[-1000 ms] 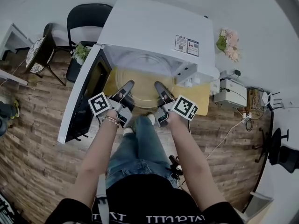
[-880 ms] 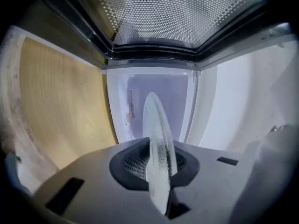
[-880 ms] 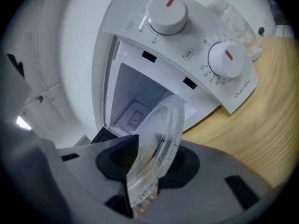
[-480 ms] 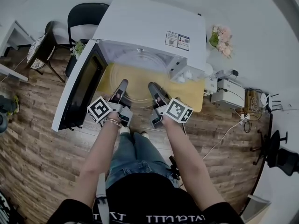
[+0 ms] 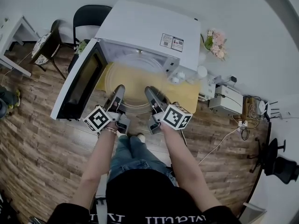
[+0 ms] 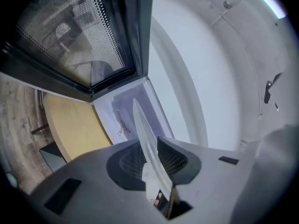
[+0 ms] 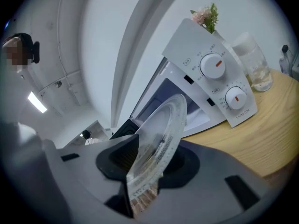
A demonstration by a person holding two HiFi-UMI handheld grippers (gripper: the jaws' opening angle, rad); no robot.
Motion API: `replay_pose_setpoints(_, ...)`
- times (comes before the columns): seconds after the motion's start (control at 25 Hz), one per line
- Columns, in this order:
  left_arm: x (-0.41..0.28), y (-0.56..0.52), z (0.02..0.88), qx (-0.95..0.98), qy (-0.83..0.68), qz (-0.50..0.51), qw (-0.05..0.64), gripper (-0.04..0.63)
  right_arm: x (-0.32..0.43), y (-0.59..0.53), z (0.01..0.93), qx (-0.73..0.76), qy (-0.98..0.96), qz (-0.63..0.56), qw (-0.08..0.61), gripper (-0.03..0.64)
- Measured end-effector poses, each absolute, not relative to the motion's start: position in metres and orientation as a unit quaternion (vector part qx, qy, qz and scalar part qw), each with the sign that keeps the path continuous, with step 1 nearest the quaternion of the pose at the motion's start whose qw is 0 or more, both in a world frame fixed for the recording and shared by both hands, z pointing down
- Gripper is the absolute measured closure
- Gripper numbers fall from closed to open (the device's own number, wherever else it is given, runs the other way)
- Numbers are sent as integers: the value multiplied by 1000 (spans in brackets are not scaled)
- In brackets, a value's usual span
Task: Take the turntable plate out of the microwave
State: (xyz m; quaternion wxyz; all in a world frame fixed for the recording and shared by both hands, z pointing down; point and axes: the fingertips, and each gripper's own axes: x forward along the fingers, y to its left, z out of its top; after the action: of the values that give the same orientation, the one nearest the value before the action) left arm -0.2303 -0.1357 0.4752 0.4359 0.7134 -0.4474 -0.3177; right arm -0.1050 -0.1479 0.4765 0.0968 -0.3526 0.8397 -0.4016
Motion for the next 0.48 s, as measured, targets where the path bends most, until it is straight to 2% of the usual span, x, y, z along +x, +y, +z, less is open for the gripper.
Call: replay_pose_setpoints(0.48,-233,-106,430,719,-471,-329,392,518,-108,-124,425,-330,874,-344,94,471)
